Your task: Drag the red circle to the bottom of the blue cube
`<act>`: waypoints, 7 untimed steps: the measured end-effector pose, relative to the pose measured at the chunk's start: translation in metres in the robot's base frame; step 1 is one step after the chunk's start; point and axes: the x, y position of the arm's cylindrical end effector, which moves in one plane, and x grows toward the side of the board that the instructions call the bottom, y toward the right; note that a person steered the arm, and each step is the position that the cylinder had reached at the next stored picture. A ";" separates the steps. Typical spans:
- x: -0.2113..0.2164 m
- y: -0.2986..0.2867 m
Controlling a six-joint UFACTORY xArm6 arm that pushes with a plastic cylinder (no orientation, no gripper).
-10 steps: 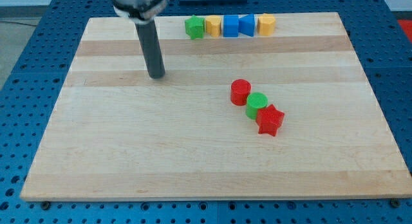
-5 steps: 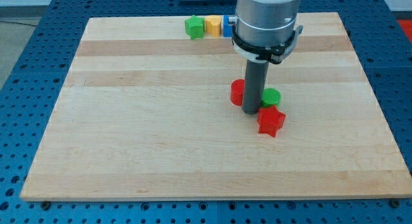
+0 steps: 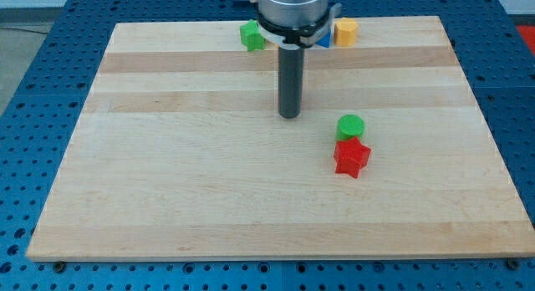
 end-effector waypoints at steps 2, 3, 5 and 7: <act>-0.040 -0.005; -0.059 -0.005; -0.072 -0.005; -0.079 0.005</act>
